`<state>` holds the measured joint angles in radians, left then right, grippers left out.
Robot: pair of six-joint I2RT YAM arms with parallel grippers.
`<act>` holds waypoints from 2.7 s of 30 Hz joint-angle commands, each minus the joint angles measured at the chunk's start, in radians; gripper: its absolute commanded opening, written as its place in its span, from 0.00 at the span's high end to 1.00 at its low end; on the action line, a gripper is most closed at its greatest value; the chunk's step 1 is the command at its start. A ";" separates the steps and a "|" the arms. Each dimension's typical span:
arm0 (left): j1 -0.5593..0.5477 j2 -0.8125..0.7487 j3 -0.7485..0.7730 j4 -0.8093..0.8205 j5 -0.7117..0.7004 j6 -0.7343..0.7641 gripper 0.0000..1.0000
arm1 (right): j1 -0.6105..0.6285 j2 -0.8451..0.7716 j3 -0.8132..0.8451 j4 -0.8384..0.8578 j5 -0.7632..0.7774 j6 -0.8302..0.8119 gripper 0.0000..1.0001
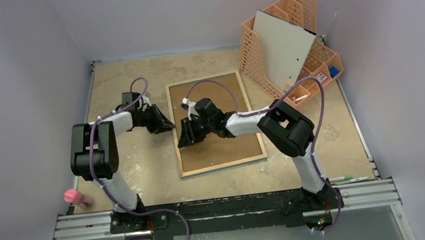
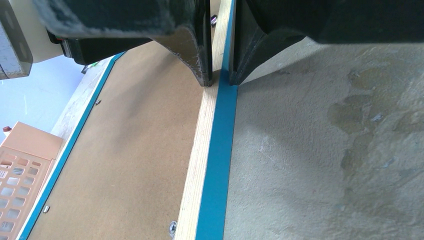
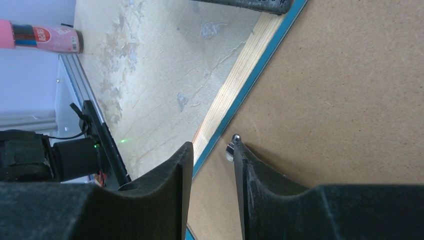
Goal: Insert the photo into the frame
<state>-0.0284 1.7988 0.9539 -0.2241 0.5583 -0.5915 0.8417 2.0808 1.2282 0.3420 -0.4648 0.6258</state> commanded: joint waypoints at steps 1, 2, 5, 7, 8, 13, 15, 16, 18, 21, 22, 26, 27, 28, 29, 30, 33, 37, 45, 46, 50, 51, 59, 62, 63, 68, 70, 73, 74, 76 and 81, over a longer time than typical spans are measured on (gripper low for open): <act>-0.020 0.059 -0.036 -0.087 -0.064 0.020 0.81 | 0.007 0.007 0.004 -0.062 -0.053 -0.021 0.61; -0.019 0.059 -0.037 -0.087 -0.063 0.021 0.81 | 0.006 0.007 0.004 -0.059 -0.056 -0.021 0.62; -0.020 0.061 -0.035 -0.088 -0.064 0.020 0.81 | 0.007 0.014 0.006 -0.060 -0.061 -0.018 0.64; -0.020 0.061 -0.034 -0.087 -0.062 0.020 0.81 | 0.007 0.024 0.008 -0.054 -0.062 -0.014 0.64; -0.020 0.061 -0.035 -0.087 -0.062 0.020 0.82 | 0.007 0.029 0.013 -0.050 -0.064 -0.012 0.65; -0.020 0.061 -0.035 -0.090 -0.063 0.018 0.82 | 0.007 0.057 0.034 -0.035 -0.057 -0.003 0.66; -0.020 0.060 -0.036 -0.090 -0.062 0.019 0.82 | 0.007 0.064 0.040 -0.022 -0.059 0.007 0.67; -0.019 0.061 -0.037 -0.090 -0.063 0.019 0.82 | 0.007 0.067 0.043 -0.018 -0.059 0.008 0.66; -0.019 0.060 -0.039 -0.090 -0.062 0.019 0.82 | 0.007 0.072 0.049 -0.018 -0.043 0.009 0.67; -0.020 0.057 -0.040 -0.090 -0.062 0.017 0.82 | 0.007 0.080 0.054 -0.012 -0.020 0.012 0.67; -0.021 0.058 -0.040 -0.089 -0.063 0.016 0.82 | 0.007 0.083 0.055 -0.009 -0.013 0.013 0.67; -0.019 0.058 -0.041 -0.090 -0.063 0.014 0.82 | 0.013 0.090 0.062 0.009 0.016 0.012 0.66; -0.019 0.057 -0.040 -0.090 -0.062 0.014 0.82 | 0.017 0.093 0.064 0.012 0.026 0.007 0.66; -0.020 0.058 -0.041 -0.089 -0.062 0.013 0.83 | 0.020 0.094 0.065 0.013 0.036 0.003 0.65; -0.019 0.060 -0.042 -0.089 -0.062 0.012 0.83 | 0.024 0.093 0.064 0.019 0.043 -0.003 0.65; -0.020 0.059 -0.043 -0.089 -0.062 0.011 0.84 | 0.028 0.093 0.059 0.026 0.049 -0.007 0.65; -0.020 0.062 -0.047 -0.084 -0.062 0.004 0.85 | 0.043 0.093 0.037 0.069 0.073 -0.011 0.65; -0.020 0.069 -0.052 -0.086 -0.062 0.002 0.86 | 0.050 0.083 0.014 0.108 0.119 -0.012 0.65; -0.019 0.068 -0.059 -0.077 -0.066 -0.026 0.88 | 0.066 0.084 -0.003 0.182 0.167 -0.019 0.63; -0.020 0.069 -0.054 -0.079 -0.065 -0.027 0.88 | 0.068 0.077 -0.008 0.188 0.168 -0.020 0.63; -0.020 0.061 -0.035 -0.096 -0.072 -0.019 0.87 | 0.068 -0.024 -0.059 0.210 0.182 -0.032 0.61; -0.019 0.056 -0.028 -0.100 -0.073 -0.017 0.87 | 0.068 -0.063 -0.074 0.207 0.180 -0.030 0.60; -0.020 0.018 0.004 -0.108 -0.070 -0.004 0.69 | 0.046 -0.385 -0.175 0.086 0.371 0.013 0.51; -0.020 0.014 0.002 -0.110 -0.072 0.012 0.63 | 0.013 -0.474 -0.215 -0.042 0.474 0.047 0.46; -0.020 0.013 0.000 -0.110 -0.073 0.013 0.62 | 0.001 -0.501 -0.226 -0.098 0.528 0.063 0.44; -0.020 0.008 -0.014 -0.101 -0.069 0.008 0.60 | -0.124 -0.618 -0.286 -0.416 0.742 0.194 0.30; -0.020 0.010 -0.016 -0.099 -0.066 0.007 0.60 | -0.177 -0.657 -0.325 -0.517 0.798 0.233 0.23; -0.020 0.014 -0.018 -0.095 -0.064 0.004 0.60 | -0.217 -0.701 -0.378 -0.565 0.827 0.233 0.15; -0.020 0.017 -0.019 -0.094 -0.062 0.004 0.59 | -0.225 -0.701 -0.389 -0.576 0.824 0.233 0.13; -0.019 0.021 -0.019 -0.096 -0.062 0.004 0.60 | -0.244 -0.680 -0.404 -0.597 0.810 0.235 0.12; -0.020 0.028 -0.022 -0.096 -0.060 0.007 0.60 | -0.261 -0.612 -0.411 -0.578 0.780 0.164 0.15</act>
<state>-0.0399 1.7996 0.9646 -0.2642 0.5434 -0.6239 0.5907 1.4345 0.8196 -0.2104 0.2977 0.8234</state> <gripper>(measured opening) 0.400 0.869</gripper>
